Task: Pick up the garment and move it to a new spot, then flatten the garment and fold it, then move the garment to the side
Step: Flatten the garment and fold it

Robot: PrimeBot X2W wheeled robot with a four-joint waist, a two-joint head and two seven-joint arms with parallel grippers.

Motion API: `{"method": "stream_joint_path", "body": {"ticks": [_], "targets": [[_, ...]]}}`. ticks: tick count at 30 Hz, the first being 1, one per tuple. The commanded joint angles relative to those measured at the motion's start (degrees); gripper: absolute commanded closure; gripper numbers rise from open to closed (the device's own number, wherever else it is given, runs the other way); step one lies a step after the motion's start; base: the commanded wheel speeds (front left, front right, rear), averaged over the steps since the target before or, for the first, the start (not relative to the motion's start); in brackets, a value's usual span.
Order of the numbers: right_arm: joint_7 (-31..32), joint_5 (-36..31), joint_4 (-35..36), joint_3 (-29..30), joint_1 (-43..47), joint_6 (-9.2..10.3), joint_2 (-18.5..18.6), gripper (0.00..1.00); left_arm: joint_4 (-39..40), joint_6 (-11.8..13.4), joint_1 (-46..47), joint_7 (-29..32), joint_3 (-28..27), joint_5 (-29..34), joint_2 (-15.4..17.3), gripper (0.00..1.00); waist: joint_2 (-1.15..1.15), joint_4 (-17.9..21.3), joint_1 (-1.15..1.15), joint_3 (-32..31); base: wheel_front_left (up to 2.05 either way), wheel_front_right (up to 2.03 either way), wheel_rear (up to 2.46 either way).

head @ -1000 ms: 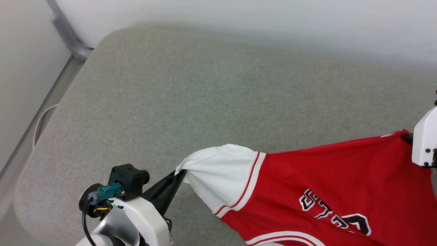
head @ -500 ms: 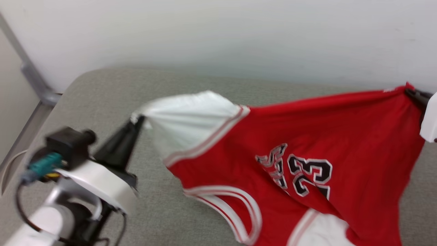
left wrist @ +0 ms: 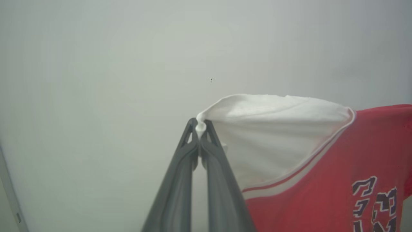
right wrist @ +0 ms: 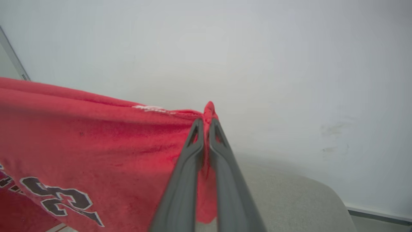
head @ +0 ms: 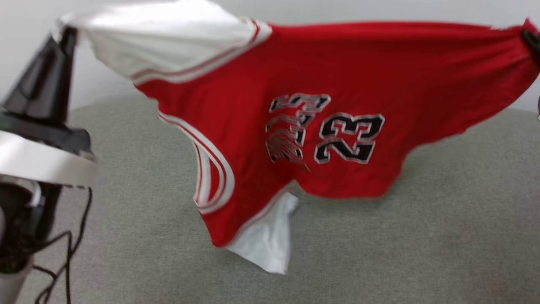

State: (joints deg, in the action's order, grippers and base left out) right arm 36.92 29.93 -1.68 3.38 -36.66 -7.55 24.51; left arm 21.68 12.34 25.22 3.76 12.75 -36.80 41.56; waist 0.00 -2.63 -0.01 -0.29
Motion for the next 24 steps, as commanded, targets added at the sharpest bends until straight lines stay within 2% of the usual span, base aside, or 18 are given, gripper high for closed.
{"method": "stream_joint_path", "body": {"ticks": [1,6,10,18,24], "targets": [[-0.65,-0.32,0.47,0.82,-1.47,0.12,-0.3,1.0,-0.37,0.37,1.63,-0.61,-0.97,0.54,0.52,1.0,0.0,0.34,0.01,0.26,0.0,0.0,0.0],[-1.59,-1.37,2.48,2.02,-3.7,0.12,-1.68,1.0,-1.06,0.48,6.16,-2.06,-3.39,1.48,1.65,1.0,0.0,1.39,0.01,1.4,0.0,0.0,0.0],[-2.54,-2.31,3.5,3.23,-6.02,0.13,-2.65,1.0,-1.91,-0.6,9.55,-1.73,-3.79,2.41,3.3,1.0,0.0,1.84,0.01,3.3,0.0,0.0,0.0],[-5.64,-5.97,3.72,5.53,-12.35,0.14,-4.16,1.0,-5.87,-5.14,18.03,-0.86,-3.96,4.49,8.35,1.0,0.0,2.12,0.01,10.27,0.0,0.0,0.0],[-7.87,-9.17,2.0,6.54,-19.84,0.14,-4.83,1.0,-10.05,-9.77,28.84,-0.25,-2.03,5.99,9.94,1.0,0.0,1.58,0.01,18.1,0.0,0.0,0.0]]}}
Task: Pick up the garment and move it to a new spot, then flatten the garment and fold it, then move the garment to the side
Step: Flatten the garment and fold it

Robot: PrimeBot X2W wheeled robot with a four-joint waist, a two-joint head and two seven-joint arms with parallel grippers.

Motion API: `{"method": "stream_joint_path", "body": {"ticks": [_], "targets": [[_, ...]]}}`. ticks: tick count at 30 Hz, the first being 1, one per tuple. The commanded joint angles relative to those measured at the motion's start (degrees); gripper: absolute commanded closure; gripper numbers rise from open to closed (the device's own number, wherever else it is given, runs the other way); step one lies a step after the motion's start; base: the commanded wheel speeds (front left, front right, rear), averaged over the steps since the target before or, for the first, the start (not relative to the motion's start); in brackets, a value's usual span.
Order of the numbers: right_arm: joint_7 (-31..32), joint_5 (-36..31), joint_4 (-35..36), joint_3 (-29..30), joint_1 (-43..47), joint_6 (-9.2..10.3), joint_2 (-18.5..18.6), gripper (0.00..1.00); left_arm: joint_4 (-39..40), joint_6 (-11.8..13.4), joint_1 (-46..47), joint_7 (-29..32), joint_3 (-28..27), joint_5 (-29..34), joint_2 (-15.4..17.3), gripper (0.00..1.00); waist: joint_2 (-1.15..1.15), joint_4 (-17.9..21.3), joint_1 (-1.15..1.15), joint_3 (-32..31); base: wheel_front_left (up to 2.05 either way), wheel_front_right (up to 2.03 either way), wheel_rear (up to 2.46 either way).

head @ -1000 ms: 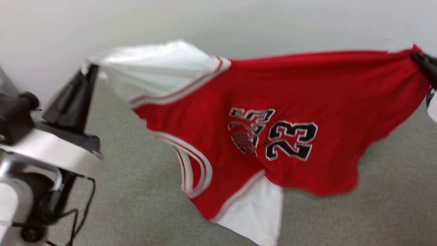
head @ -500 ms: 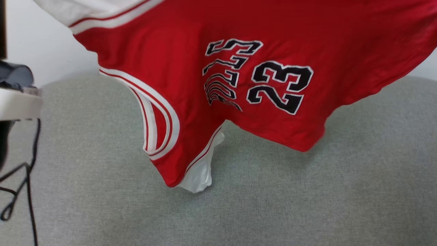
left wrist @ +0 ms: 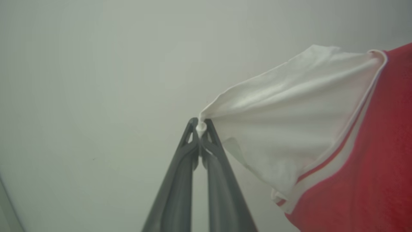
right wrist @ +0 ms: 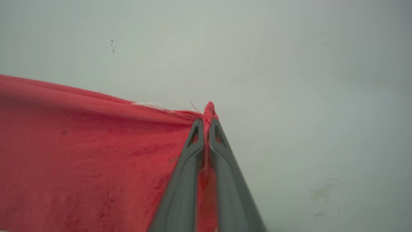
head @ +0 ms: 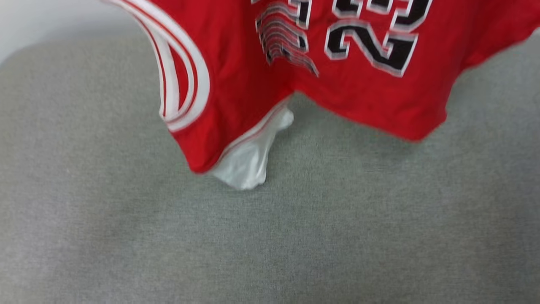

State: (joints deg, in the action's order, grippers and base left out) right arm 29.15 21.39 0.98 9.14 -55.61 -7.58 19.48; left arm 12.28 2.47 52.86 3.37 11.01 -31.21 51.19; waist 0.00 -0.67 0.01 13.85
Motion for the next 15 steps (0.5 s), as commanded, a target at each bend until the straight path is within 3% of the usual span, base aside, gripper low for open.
{"method": "stream_joint_path", "body": {"ticks": [1,8,15], "targets": [[-0.56,-1.38,-1.2,0.84,-2.49,0.16,0.16,1.0,-1.66,-0.74,3.48,0.1,0.35,0.87,0.25,1.0,0.0,-0.49,-0.01,5.37,0.0,0.0,0.0],[-6.02,-7.48,-9.58,3.85,-16.17,0.18,-2.81,1.0,-13.77,-6.21,22.43,-1.41,5.71,5.87,-2.91,1.0,0.0,-0.85,-0.01,14.65,0.0,0.0,0.0],[-15.74,-16.51,-21.31,7.97,-30.71,0.22,-8.1,1.0,-29.94,-7.42,42.98,-7.32,9.68,12.11,-9.3,1.0,0.0,-0.38,-0.01,21.73,0.0,0.0,0.0]]}}
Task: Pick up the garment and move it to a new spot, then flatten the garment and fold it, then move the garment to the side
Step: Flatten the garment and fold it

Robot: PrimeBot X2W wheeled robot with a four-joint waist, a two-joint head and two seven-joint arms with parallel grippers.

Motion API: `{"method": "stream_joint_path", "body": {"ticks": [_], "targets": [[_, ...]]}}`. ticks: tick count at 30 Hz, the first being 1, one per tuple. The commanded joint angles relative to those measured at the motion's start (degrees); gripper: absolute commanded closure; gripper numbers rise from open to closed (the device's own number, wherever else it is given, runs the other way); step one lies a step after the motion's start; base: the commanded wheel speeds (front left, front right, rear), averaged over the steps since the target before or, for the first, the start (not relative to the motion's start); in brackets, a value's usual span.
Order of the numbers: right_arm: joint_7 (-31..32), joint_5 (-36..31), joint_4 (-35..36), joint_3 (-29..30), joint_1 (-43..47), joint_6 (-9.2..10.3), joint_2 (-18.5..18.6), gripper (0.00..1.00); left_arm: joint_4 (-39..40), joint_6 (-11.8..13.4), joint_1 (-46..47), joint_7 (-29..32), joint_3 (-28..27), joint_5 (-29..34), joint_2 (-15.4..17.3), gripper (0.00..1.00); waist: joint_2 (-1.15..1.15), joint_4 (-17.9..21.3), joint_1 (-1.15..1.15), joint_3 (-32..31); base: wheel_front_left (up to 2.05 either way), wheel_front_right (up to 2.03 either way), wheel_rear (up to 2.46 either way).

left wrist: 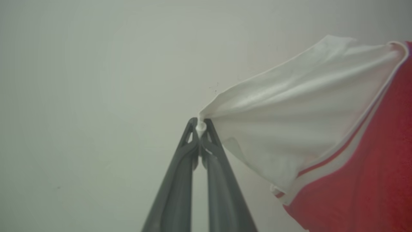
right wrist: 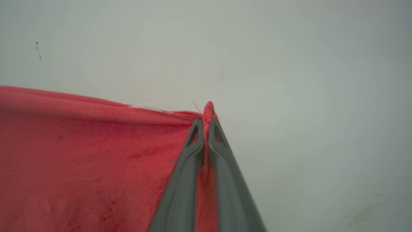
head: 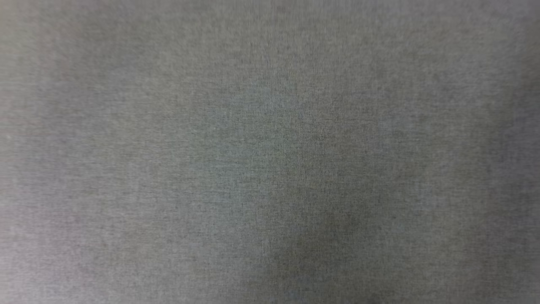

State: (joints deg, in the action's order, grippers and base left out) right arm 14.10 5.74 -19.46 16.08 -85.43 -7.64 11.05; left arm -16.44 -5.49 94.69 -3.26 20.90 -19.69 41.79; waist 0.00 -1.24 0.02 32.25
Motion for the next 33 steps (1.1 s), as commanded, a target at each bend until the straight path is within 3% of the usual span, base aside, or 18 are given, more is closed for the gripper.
{"method": "stream_joint_path", "body": {"ticks": [1,4,9,15,23,33], "targets": [[-1.74,-2.0,-2.49,1.8,-2.91,0.28,-0.31,1.0,-3.22,0.46,3.95,-1.97,0.28,1.81,-0.49,1.0,0.0,0.24,-0.02,4.34,0.0,0.0,0.0],[-5.7,-5.38,-7.01,3.39,-6.88,0.28,-1.54,1.0,-9.94,1.06,10.15,-7.24,1.44,4.71,-2.63,1.0,0.0,0.22,-0.02,6.01,0.0,0.0,0.0],[-9.5,-8.52,-11.69,5.32,-10.59,0.29,-2.74,1.0,-17.24,1.55,14.95,-10.87,2.26,6.52,-5.27,1.0,0.0,-0.22,-0.02,8.01,0.0,0.0,0.0],[-13.95,-9.31,-17.98,4.68,-9.05,0.23,-4.36,1.0,-21.56,-0.09,11.26,-11.99,2.19,4.41,-9.98,1.0,0.0,-1.45,-0.02,9.45,0.0,0.0,0.0],[-19.04,-5.65,-22.92,2.59,0.04,0.2,-5.49,1.0,-13.03,-0.34,-7.42,-11.98,-0.42,3.66,-15.25,1.0,0.0,-3.1,-0.02,7.13,0.0,0.0,0.0],[-20.68,2.44,-24.69,-1.17,20.04,0.19,-3.04,1.0,-4.88,-1.08,-34.92,-11.93,-1.62,3.46,-20.39,1.0,0.0,-3.82,-0.02,-1.88,0.0,0.0,0.0]]}}
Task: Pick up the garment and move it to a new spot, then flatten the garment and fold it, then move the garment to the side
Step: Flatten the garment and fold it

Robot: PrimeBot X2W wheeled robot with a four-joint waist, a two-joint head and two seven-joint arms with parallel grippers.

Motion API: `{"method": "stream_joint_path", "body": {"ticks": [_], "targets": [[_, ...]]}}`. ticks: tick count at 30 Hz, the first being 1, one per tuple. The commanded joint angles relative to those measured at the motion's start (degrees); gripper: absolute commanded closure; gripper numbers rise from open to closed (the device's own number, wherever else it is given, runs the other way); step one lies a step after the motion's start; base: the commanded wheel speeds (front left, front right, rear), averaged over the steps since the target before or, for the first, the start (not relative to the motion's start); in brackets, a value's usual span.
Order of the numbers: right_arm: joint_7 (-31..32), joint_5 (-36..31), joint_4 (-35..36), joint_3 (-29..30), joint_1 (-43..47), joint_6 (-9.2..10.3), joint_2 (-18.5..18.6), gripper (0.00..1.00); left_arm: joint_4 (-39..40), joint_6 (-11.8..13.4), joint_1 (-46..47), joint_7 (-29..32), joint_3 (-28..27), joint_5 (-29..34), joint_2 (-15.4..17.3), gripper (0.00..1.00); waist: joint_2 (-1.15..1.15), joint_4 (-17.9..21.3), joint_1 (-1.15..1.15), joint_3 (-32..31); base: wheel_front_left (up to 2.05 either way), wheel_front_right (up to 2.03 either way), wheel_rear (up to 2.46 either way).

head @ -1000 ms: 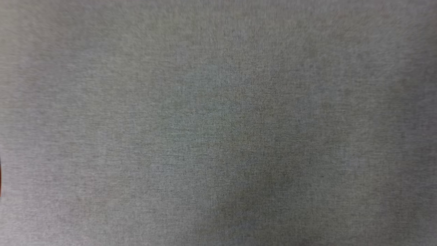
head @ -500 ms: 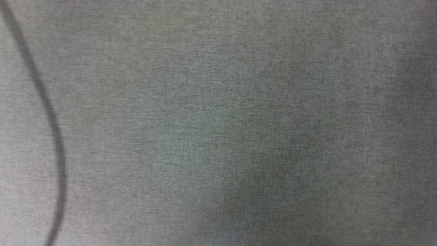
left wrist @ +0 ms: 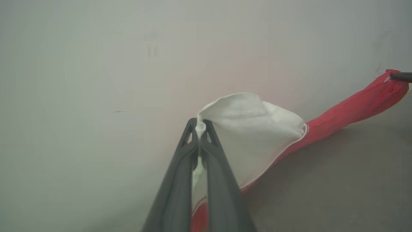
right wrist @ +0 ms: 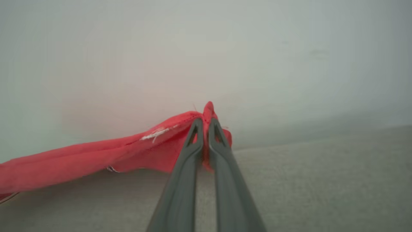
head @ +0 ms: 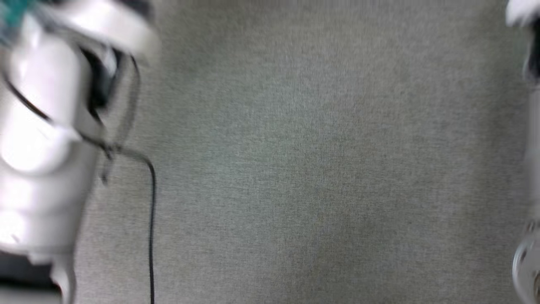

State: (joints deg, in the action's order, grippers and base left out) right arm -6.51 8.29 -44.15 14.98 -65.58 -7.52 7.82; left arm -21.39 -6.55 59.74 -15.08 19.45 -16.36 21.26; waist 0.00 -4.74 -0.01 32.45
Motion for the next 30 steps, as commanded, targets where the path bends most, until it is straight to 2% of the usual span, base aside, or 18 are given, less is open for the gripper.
{"method": "stream_joint_path", "body": {"ticks": [1,8,13,19,22,26,30], "targets": [[-0.09,0.74,-0.11,-0.36,2.26,0.07,0.62,1.0,0.18,-0.09,-2.43,-0.1,0.03,0.38,-0.05,1.0,0.0,-0.42,0.01,-3.2,0.0,0.0,0.0],[1.91,8.15,-1.01,-2.38,16.82,0.07,1.09,1.0,-1.69,-0.42,-19.55,-0.12,1.63,-0.06,-1.15,1.0,0.0,-0.83,0.01,-11.38,0.0,0.0,0.0],[4.68,13.64,-0.45,-5.65,25.69,0.07,0.7,1.0,-4.51,-0.59,-29.38,-0.12,3.24,-0.87,0.16,1.0,0.0,-0.55,0.01,-16.59,0.0,0.0,0.0],[8.67,19.97,1.0,-8.9,34.94,0.06,1.04,1.0,-3.14,-0.71,-38.87,-0.12,2.67,-1.72,1.34,1.0,0.0,-0.44,0.01,-22.34,0.0,0.0,0.0],[12.64,24.51,2.04,-10.38,39.35,0.06,0.47,1.0,-1.98,-0.77,-42.97,-0.12,3.48,-1.91,1.82,1.0,0.0,-0.31,0.01,-24.82,0.0,0.0,0.0],[16.85,28.81,4.43,-13.06,45.11,0.06,2.85,1.0,-1.89,-0.78,-47.89,-0.12,6.53,-1.13,3.11,1.0,0.0,0.56,0.01,-28.21,0.0,0.0,0.0],[20.17,33.46,8.29,-14.68,50.2,0.06,5.25,1.0,-0.27,-0.81,-52.21,0.18,7.15,-2.27,4.08,1.0,0.0,1.24,0.01,-30.72,0.0,0.0,0.0]]}}
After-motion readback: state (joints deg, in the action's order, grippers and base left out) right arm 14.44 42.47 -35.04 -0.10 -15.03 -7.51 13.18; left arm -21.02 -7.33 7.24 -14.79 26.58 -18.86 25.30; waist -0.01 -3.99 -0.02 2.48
